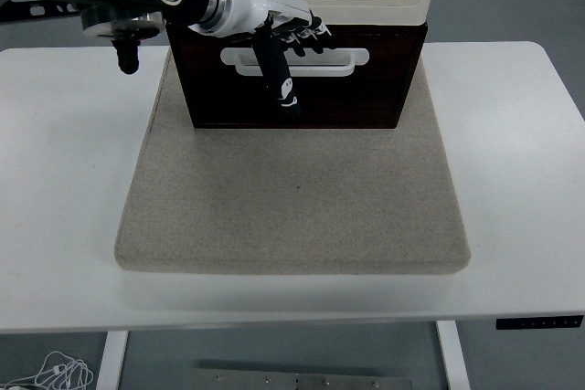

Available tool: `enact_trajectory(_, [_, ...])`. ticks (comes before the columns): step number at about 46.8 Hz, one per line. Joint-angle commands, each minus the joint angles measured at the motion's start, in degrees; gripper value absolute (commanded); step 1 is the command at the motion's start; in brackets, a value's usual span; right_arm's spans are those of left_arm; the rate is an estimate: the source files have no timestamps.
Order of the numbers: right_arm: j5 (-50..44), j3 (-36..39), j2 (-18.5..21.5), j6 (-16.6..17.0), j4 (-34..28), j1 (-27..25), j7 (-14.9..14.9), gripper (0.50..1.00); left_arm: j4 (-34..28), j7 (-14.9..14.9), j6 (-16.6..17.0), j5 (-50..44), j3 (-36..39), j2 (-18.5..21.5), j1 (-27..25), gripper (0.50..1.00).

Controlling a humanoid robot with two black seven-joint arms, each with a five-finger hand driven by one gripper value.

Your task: Open the drawer under the combination cabinet

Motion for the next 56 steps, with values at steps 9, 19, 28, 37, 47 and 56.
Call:
enact_trajectory(9, [0.0, 0.0, 0.0, -0.07, -0.01, -0.01, 0.0, 0.926, 1.12, 0.55, -0.25, -0.03, 0.78, -0.33, 0.71, 1.0])
enact_trajectory(19, [0.0, 0.0, 0.0, -0.07, -0.01, -0.01, 0.0, 0.926, 2.79, 0.82, 0.01, -0.03, 0.87, -0.94, 1.77, 1.0])
enact_trajectory(28, [0.0, 0.0, 0.0, -0.07, -0.01, -0.01, 0.0, 0.928, 2.88, 0.82, 0.1, -0.03, 0.87, -1.29, 2.82, 1.0])
enact_trajectory(37, [0.0, 0.0, 0.0, 0.02, -0.01, -0.01, 0.0, 0.926, 5.34, 0.82, 0.1, 0.06, 0.87, -2.43, 4.76, 1.0])
enact_trajectory(47, [0.0, 0.0, 0.0, -0.07, -0.01, -0.01, 0.0, 0.926, 6.13, 0.82, 0.1, 0.15, 0.87, -2.7, 5.64, 1.0])
enact_trajectory(56, [0.0, 0.0, 0.0, 0.02, 0.08, -0.01, 0.0, 0.926, 6.13, 0.82, 0.1, 0.23, 0.87, -2.7, 5.99, 1.0])
